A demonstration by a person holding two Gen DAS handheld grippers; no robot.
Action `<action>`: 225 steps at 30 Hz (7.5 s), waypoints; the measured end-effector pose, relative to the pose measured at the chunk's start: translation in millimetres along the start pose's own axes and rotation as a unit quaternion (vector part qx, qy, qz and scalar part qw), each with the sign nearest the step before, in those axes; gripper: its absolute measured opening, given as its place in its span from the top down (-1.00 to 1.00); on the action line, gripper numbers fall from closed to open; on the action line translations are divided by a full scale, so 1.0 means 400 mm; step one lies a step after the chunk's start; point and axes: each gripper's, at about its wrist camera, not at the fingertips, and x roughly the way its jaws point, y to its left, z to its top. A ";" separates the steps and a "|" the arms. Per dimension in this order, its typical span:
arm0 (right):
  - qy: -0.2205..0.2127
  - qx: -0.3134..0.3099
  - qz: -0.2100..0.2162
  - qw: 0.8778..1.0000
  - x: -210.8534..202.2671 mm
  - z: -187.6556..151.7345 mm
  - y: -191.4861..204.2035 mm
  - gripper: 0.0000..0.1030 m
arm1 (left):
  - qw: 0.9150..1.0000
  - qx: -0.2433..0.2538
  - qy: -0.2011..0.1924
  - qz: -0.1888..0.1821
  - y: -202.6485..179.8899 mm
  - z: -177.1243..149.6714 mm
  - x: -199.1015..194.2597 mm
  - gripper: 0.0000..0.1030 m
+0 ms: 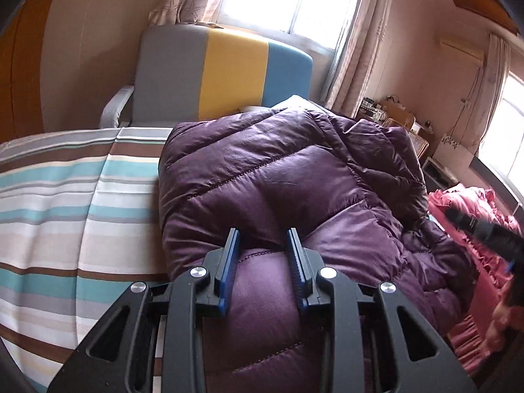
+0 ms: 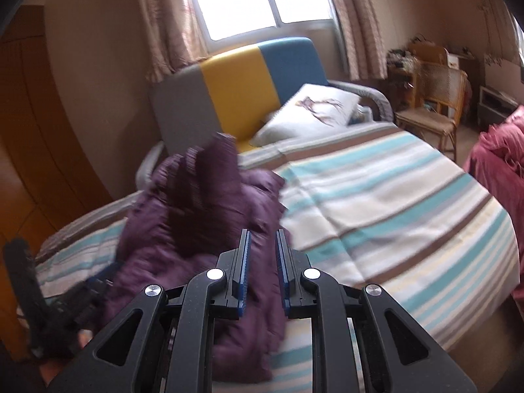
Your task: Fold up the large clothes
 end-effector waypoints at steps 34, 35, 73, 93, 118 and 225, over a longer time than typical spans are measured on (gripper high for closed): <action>0.090 0.003 -0.024 0.996 0.250 -0.061 -0.027 0.69 | 0.999 -0.008 0.037 0.003 0.008 0.086 0.049 0.33; 0.087 0.006 -0.021 0.996 0.238 -0.050 -0.028 0.69 | 0.999 -0.007 0.042 0.010 0.014 0.099 0.059 0.33; 0.120 -0.094 -0.043 0.987 0.396 0.035 0.011 0.69 | 0.990 0.074 0.090 0.082 -0.042 0.135 0.187 0.02; 0.104 -0.038 0.012 0.994 0.230 -0.111 0.001 0.69 | 0.988 0.124 0.074 0.061 -0.092 0.006 0.068 -0.16; 0.141 0.112 0.079 0.981 0.218 -0.029 -0.169 -0.03 | 0.992 0.010 0.111 0.061 0.078 0.068 0.053 -0.80; 0.120 -0.062 0.195 0.971 0.457 -0.019 0.465 0.62 | 0.996 -0.066 -0.010 0.063 0.547 0.128 -0.135 0.46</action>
